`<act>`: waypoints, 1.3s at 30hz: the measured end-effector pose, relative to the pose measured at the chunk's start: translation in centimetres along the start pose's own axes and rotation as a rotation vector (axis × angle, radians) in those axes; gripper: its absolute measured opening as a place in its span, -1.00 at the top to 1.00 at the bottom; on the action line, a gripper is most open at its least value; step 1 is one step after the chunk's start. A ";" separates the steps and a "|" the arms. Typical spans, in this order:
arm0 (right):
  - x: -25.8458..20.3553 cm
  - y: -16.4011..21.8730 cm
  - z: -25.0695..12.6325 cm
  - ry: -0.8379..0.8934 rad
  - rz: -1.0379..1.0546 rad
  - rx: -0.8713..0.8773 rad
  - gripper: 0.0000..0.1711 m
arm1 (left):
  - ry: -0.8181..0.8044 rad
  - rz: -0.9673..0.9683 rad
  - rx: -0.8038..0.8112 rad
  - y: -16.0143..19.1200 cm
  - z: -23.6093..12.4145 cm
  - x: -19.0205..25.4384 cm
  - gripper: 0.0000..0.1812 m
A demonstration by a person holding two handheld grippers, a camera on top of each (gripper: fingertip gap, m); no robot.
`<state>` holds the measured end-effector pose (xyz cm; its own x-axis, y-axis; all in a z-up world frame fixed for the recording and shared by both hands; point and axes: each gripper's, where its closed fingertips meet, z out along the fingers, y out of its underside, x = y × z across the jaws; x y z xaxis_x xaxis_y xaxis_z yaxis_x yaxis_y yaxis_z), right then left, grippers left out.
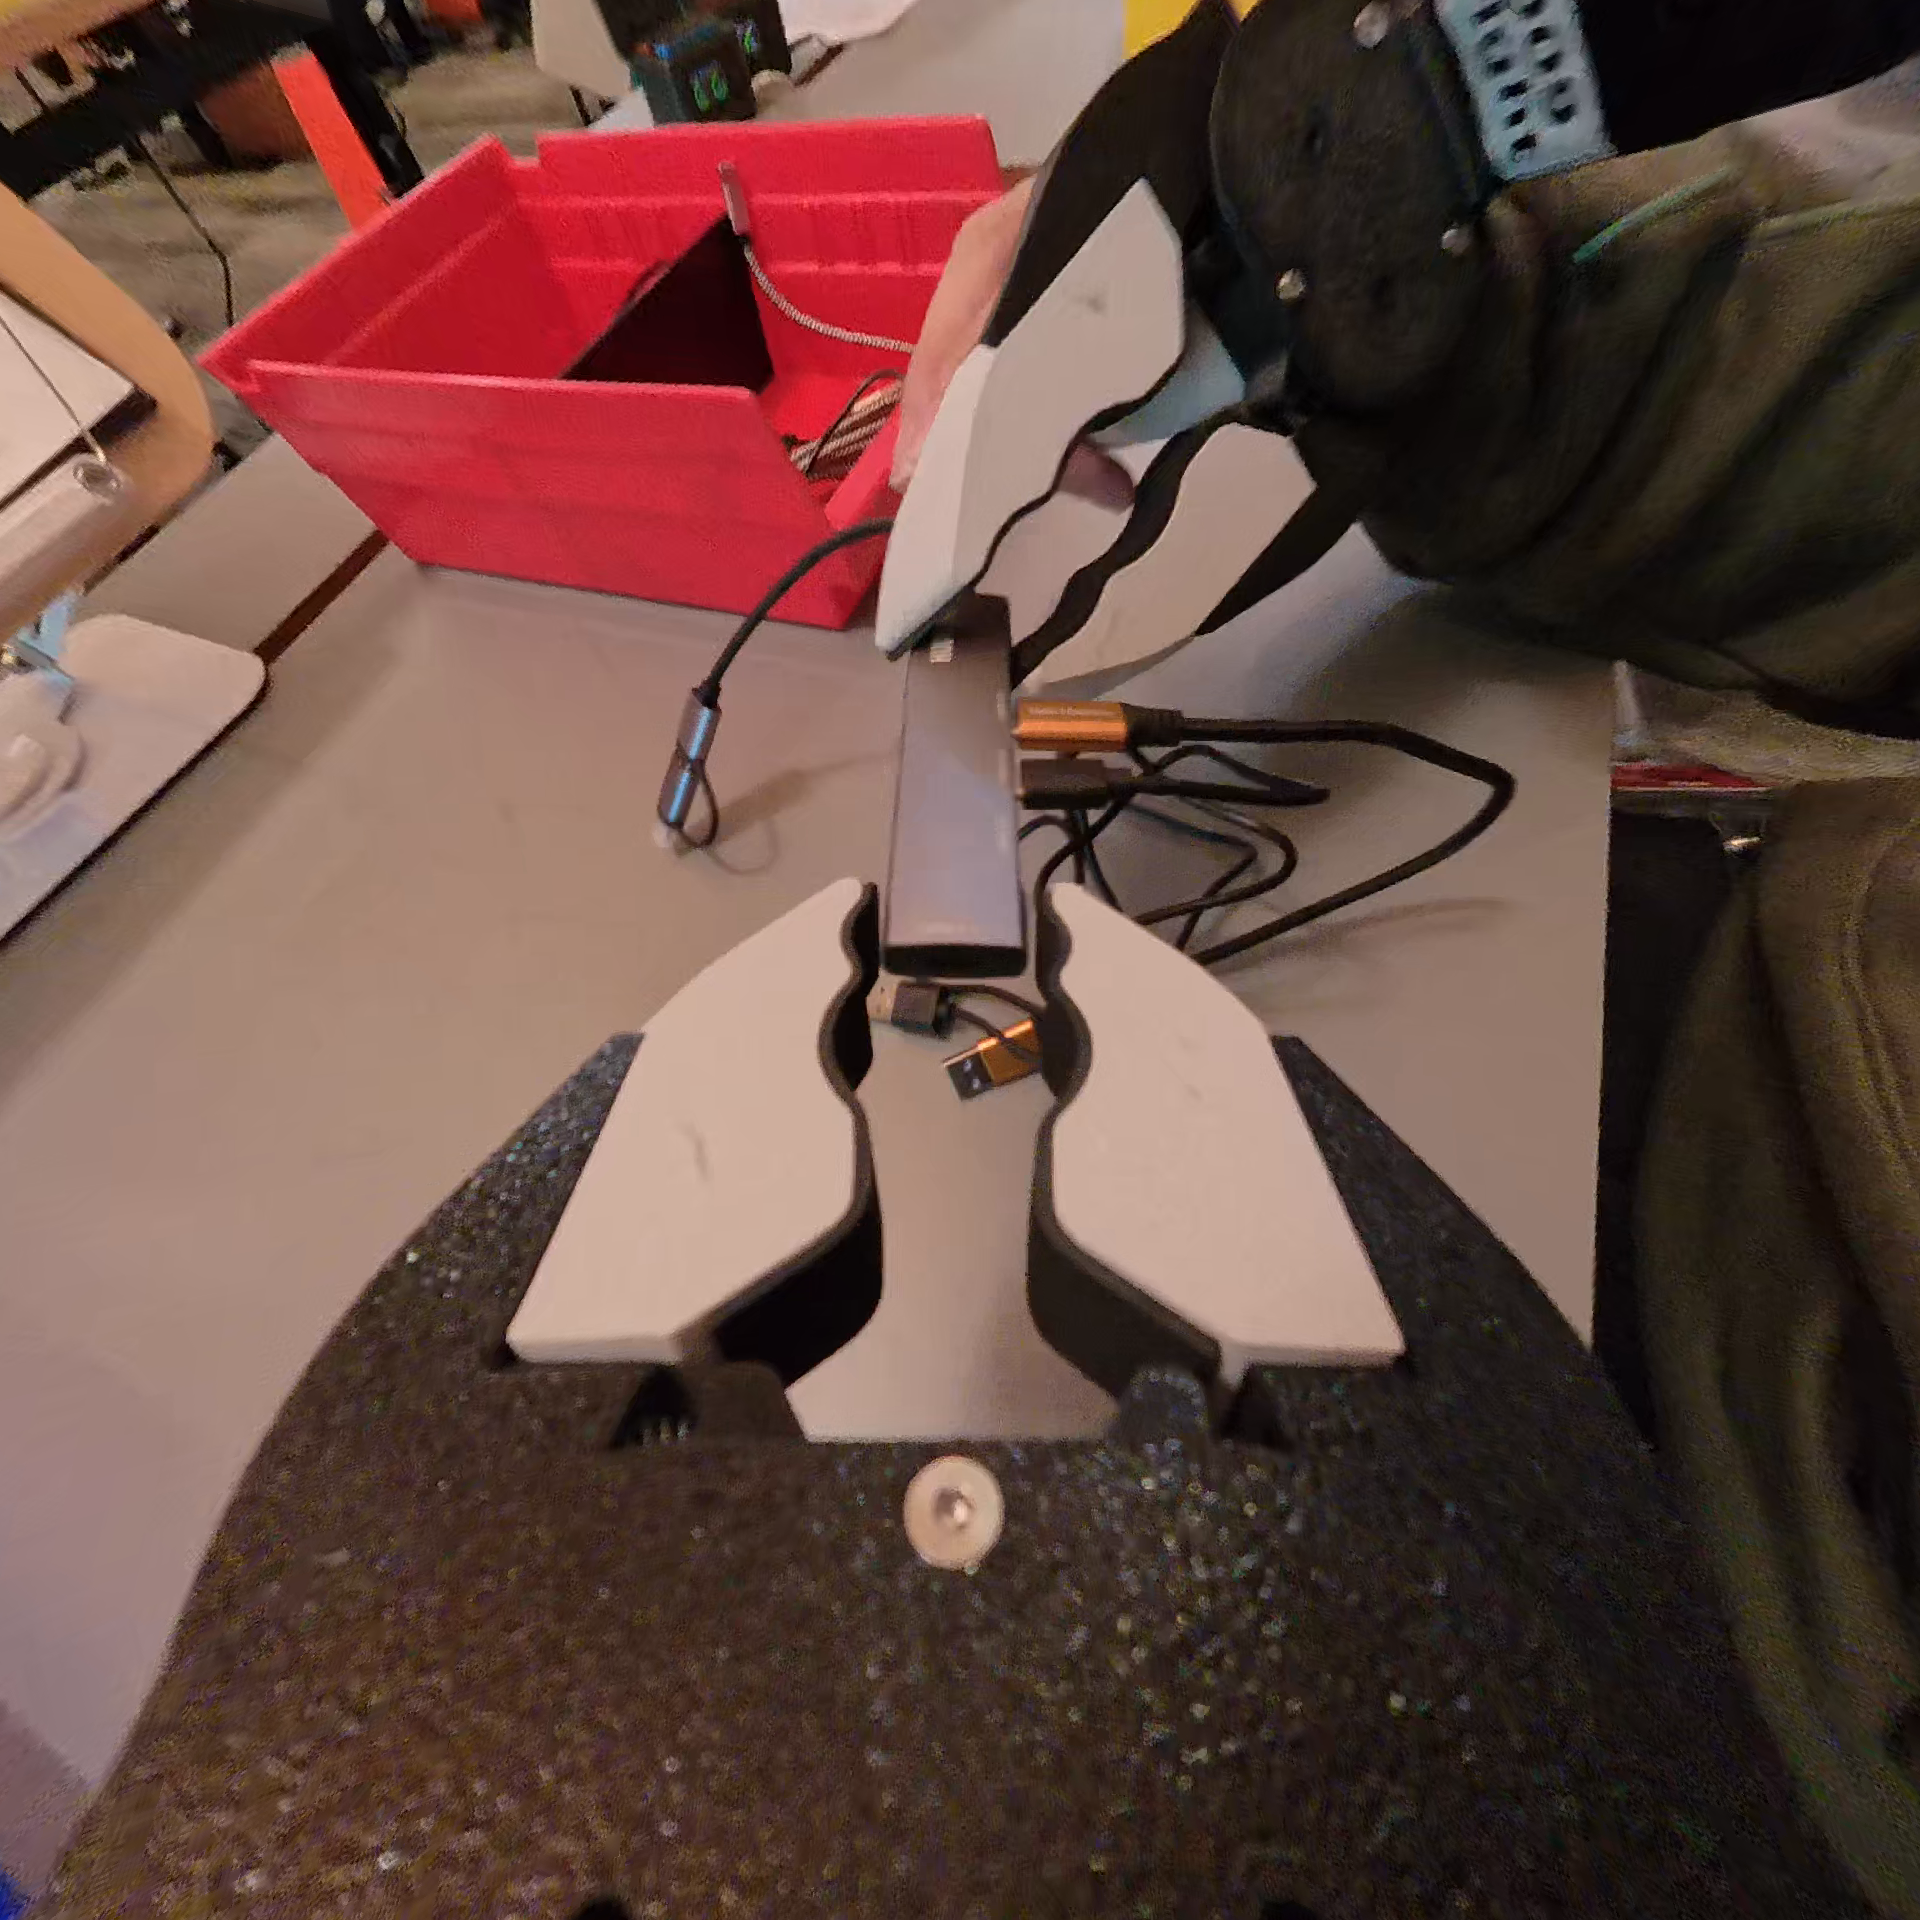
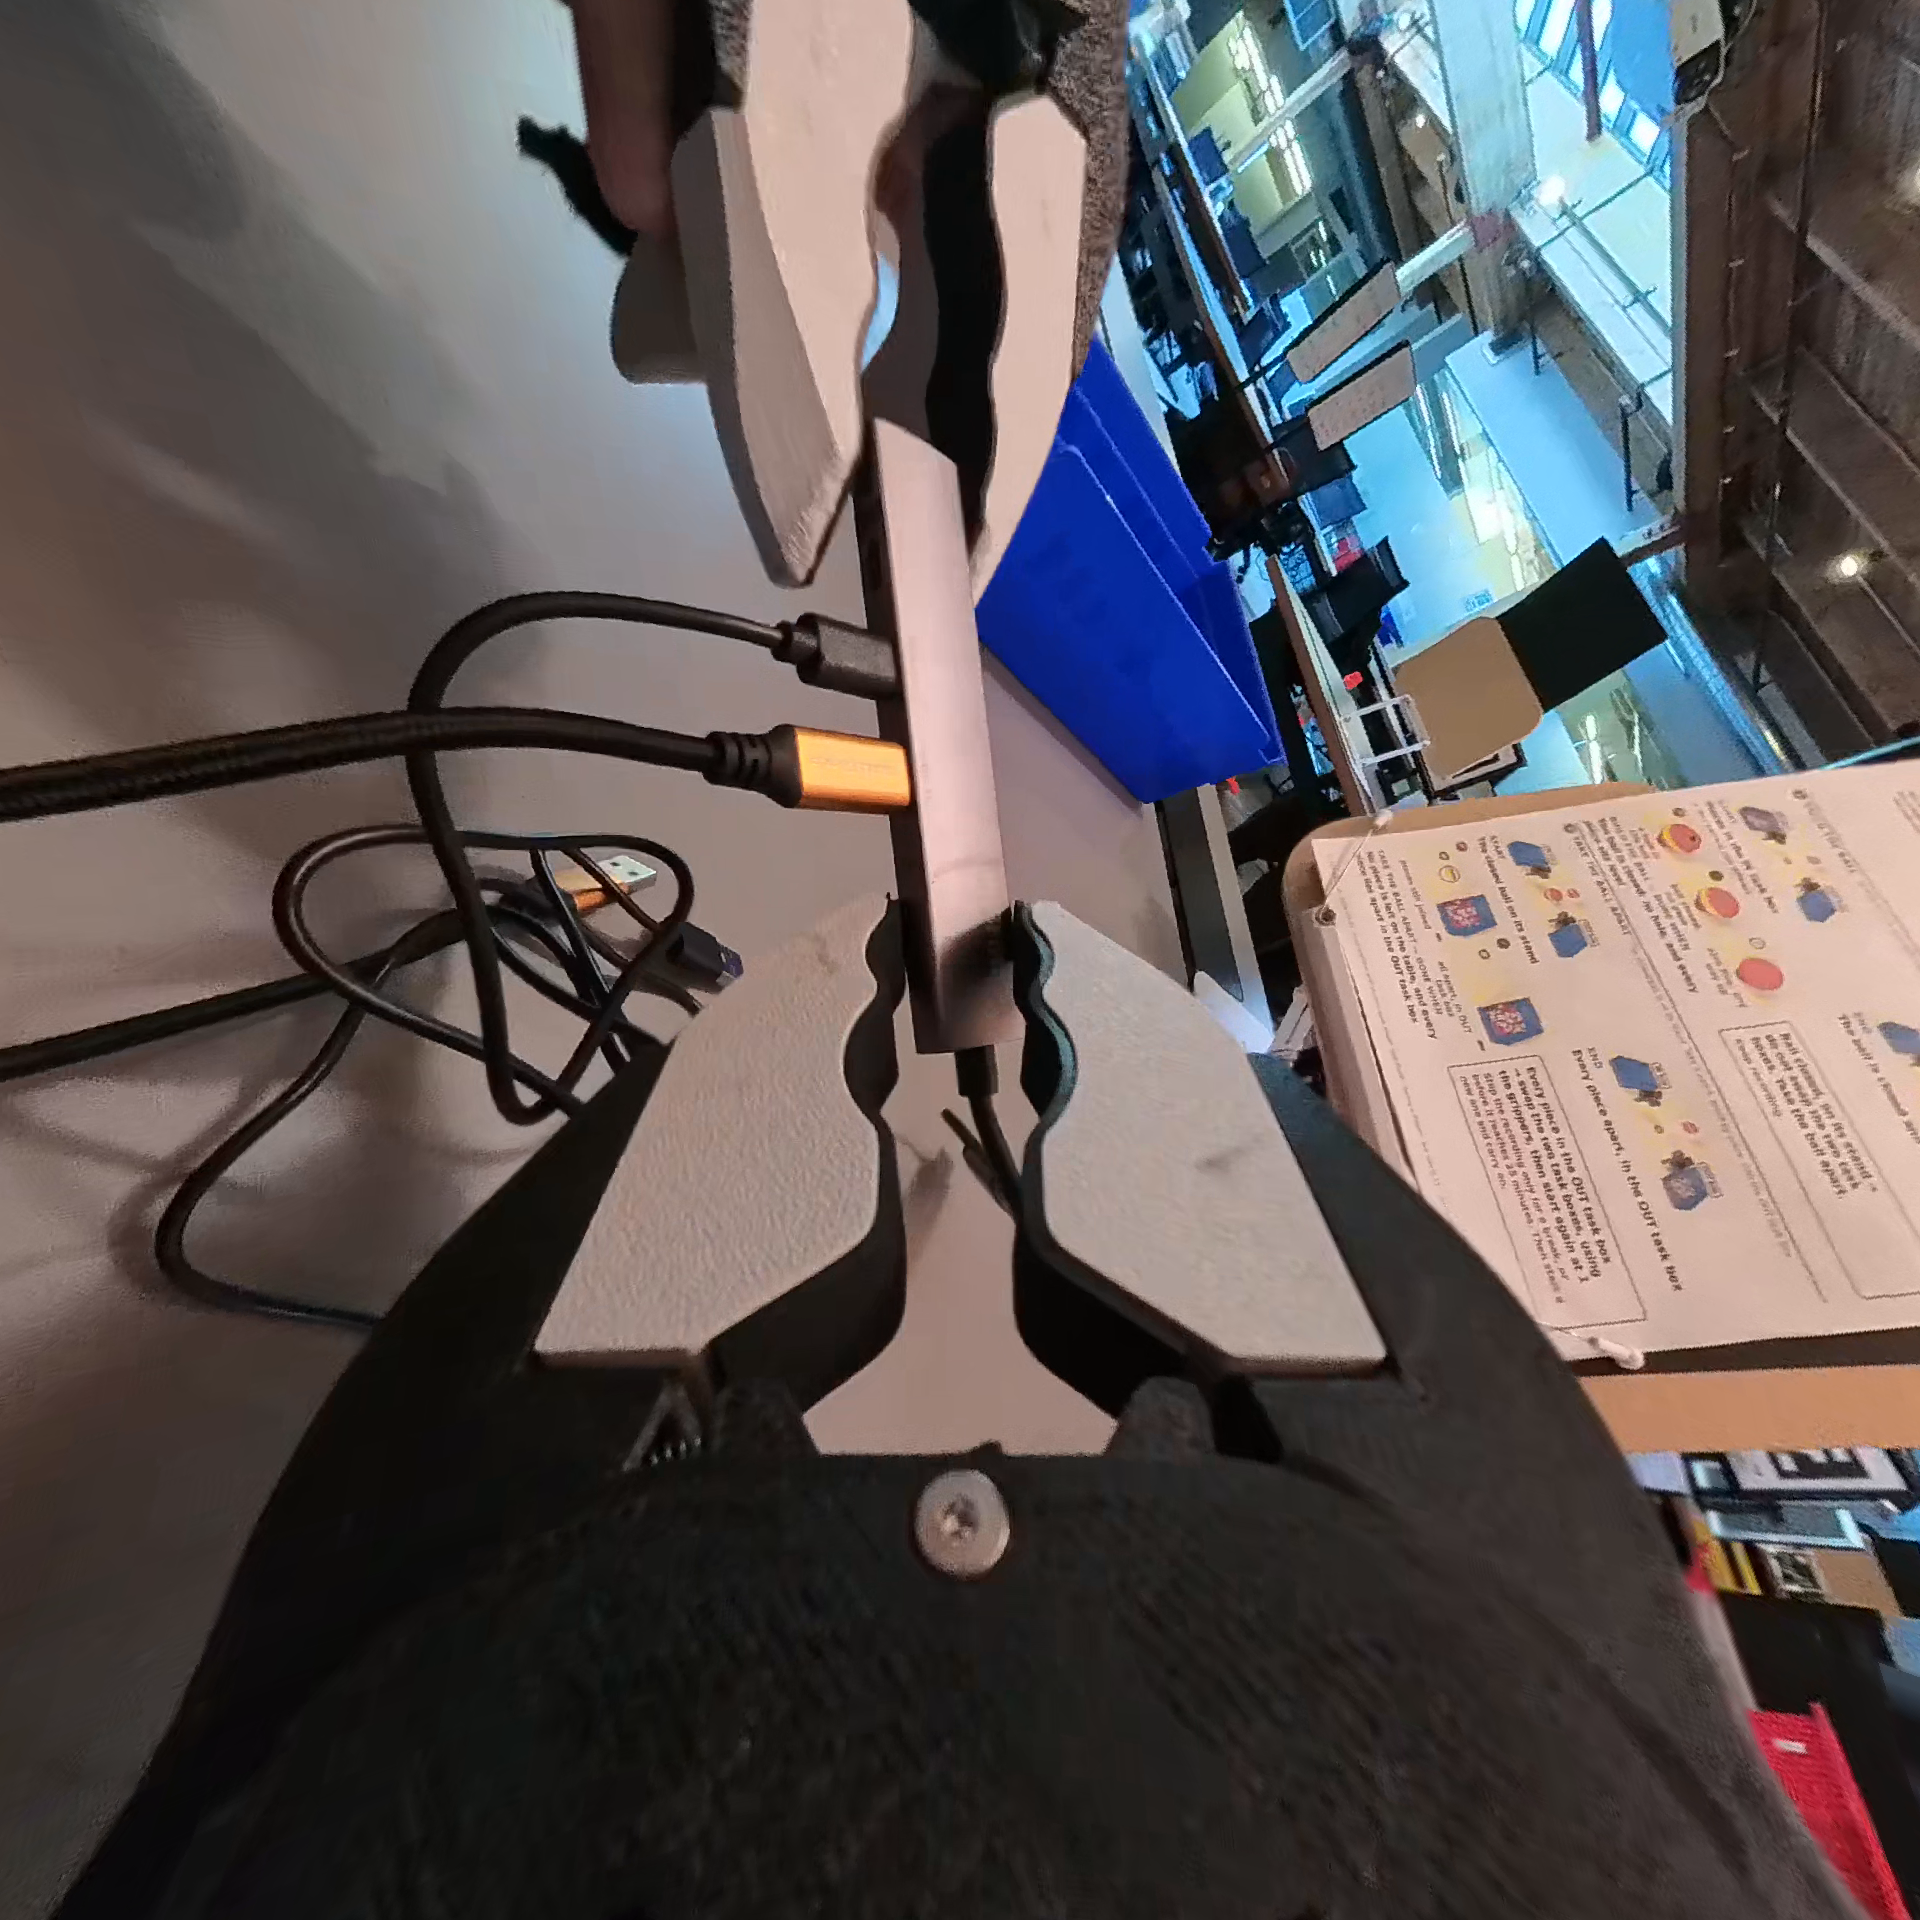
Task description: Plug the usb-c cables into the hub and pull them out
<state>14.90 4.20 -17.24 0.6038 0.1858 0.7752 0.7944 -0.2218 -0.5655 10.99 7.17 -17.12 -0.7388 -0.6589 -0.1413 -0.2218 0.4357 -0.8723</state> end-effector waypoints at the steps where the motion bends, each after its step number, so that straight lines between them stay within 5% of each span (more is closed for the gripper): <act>1: -0.1 0.1 0.0 -0.008 -0.019 -0.018 0.77 | -0.006 -0.001 -0.022 0.3 0.1 -0.1 0.71; 16: -0.6 0.8 0.6 0.008 -0.091 -0.081 0.87 | 0.023 -0.165 -0.065 2.1 2.3 -0.4 0.75; 21: -0.1 2.4 1.0 0.065 -0.021 -0.112 0.61 | -0.084 0.044 -0.057 1.6 2.5 -0.6 0.75; 26: -1.7 2.0 0.6 -0.057 0.078 -0.065 0.50 | -0.221 0.407 -0.098 1.0 2.0 -1.1 0.75; 32: -1.3 -0.5 -0.9 -0.170 0.401 0.128 0.52 | -0.274 0.663 -0.119 0.6 1.8 -0.6 0.76; 39: -2.5 -0.4 -0.4 -0.225 0.273 0.032 0.75 | -0.244 0.690 -0.140 1.1 1.9 -0.4 0.75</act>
<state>13.09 3.39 -18.84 0.7906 0.3314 0.5150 0.6015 -0.2627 -0.7544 12.28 6.78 -18.91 -0.5808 -0.3174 -0.7496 0.1502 0.8633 -0.4819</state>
